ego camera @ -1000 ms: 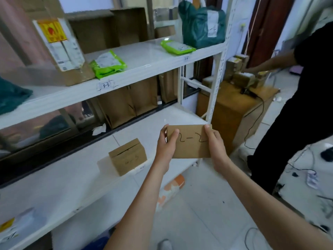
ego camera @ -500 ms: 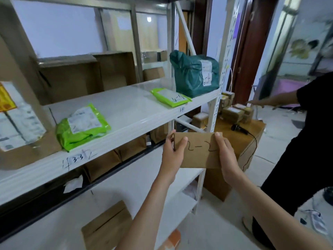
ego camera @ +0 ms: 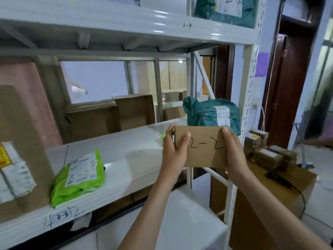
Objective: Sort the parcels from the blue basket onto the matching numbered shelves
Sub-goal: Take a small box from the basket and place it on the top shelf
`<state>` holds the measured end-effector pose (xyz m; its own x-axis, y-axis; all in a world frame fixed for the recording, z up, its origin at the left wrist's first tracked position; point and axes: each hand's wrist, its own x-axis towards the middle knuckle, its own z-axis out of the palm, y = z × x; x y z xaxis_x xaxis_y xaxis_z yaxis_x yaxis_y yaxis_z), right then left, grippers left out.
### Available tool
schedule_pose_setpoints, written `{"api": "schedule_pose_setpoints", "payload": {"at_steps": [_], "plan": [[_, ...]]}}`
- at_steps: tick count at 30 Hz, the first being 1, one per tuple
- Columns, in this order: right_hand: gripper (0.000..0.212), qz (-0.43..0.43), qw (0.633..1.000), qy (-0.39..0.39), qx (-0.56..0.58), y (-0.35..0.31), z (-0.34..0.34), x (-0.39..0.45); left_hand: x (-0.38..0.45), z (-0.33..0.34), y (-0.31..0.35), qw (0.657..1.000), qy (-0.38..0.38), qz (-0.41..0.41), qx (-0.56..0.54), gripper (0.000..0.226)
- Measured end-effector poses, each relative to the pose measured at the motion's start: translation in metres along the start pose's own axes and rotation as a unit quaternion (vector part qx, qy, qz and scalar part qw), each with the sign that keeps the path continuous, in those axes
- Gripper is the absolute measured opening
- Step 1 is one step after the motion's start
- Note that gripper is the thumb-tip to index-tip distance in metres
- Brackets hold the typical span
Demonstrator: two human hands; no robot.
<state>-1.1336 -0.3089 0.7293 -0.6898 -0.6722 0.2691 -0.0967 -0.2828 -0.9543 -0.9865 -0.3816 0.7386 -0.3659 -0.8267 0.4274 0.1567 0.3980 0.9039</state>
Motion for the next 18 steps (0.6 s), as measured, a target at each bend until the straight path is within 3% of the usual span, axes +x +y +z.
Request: {"api": "schedule_pose_setpoints", "payload": {"at_steps": [3,8,18], "plan": [[0.048,-0.015,0.999,-0.037,0.025,-0.018,0.009,0.022,0.014,-0.001,0.017,0.999,0.036,0.014,0.013,0.053],[0.064,-0.027,0.991,-0.108,0.071,-0.045,0.044,0.043,0.028,-0.022,0.052,0.991,0.119,0.049,0.041,0.049],[0.040,-0.021,0.962,-0.232,0.142,-0.091,0.137,-0.012,-0.027,-0.105,0.123,0.954,0.262,0.080,0.119,0.047]]}}
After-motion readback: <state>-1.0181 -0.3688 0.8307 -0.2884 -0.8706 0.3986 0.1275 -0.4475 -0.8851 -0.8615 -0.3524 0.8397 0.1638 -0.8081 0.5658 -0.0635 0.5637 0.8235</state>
